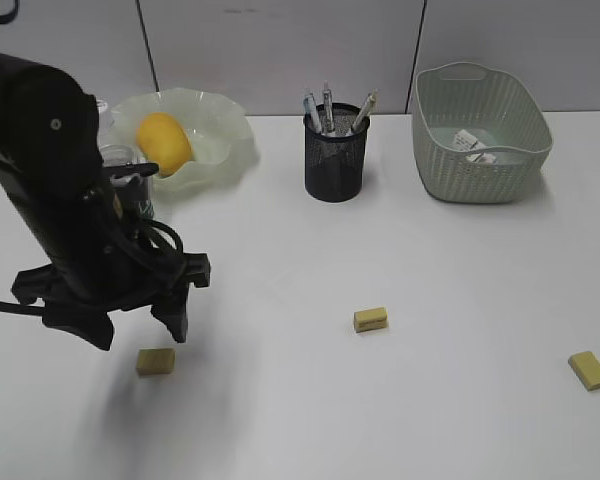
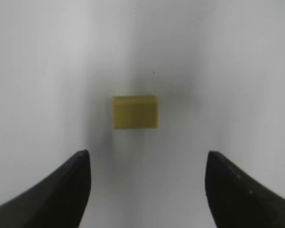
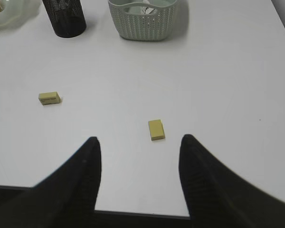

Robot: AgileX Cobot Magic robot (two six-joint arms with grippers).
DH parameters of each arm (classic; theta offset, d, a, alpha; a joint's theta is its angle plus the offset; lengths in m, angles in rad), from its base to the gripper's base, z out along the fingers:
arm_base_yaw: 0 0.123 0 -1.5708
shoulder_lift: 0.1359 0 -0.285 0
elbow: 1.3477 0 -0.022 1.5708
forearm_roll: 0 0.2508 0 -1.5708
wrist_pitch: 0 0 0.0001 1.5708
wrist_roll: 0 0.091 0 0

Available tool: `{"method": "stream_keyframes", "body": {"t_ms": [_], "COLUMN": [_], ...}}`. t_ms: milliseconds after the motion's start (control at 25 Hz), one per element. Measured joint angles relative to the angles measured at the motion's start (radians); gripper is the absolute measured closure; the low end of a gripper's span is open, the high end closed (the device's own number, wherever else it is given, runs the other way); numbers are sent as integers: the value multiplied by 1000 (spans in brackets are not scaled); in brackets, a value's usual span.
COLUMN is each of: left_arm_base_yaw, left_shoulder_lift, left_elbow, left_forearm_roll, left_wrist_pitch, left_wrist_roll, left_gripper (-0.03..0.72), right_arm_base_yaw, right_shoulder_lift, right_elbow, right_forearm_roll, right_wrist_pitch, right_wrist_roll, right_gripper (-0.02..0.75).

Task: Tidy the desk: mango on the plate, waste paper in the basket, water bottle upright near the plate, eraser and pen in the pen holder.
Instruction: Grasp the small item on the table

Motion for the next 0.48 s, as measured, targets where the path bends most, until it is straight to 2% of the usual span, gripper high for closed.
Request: {"method": "stream_keyframes", "body": {"t_ms": [480], "left_arm_base_yaw": [0], "left_shoulder_lift": [155], "left_elbow": [-21], "left_forearm_roll": [36], "left_wrist_pitch": [-90], "left_wrist_roll": [-1], "left_gripper": [152], "right_arm_base_yaw": [0], "right_shoulder_lift": [0], "right_elbow": [0], "right_forearm_roll": [0], "right_wrist_pitch": [-2], "right_wrist_roll": [0], "right_gripper": [316]}}
